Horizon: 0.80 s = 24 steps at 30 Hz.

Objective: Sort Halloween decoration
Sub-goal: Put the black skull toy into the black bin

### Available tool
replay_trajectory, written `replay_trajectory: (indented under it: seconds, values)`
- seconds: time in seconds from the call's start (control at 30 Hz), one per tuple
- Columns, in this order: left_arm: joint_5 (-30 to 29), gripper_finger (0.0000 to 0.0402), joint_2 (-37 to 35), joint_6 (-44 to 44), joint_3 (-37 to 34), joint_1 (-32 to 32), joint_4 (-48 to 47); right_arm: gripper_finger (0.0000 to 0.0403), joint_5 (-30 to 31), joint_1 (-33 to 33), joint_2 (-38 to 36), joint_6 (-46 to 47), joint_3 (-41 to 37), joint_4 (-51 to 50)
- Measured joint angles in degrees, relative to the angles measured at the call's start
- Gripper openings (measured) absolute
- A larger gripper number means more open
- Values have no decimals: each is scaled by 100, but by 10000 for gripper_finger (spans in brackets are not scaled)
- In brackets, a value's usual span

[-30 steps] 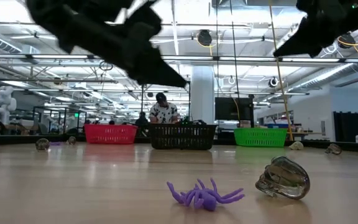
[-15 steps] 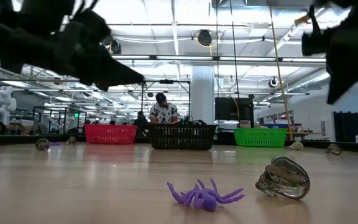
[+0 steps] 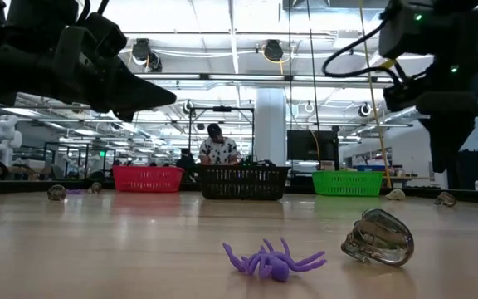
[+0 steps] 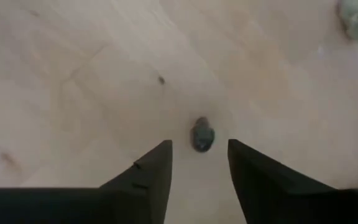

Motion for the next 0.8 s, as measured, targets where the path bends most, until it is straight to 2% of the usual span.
replay_trajectory:
  seconds: [0.17, 0.4, 0.53, 0.8]
  values:
    - [53, 0, 0, -8, 0, 0, -34, 149, -235, -388, 191, -296, -2, 25]
    - [56, 0, 2, -136, 0, 0, -114, 149, -358, -543, 562, -407, -27, 120]
    - [62, 0, 2, -136, 0, 0, -115, 149, -592, -586, 711, -476, -283, 513]
    - [64, 0, 2, -136, 0, 0, -116, 144, -586, -654, 706, -505, -713, 1008]
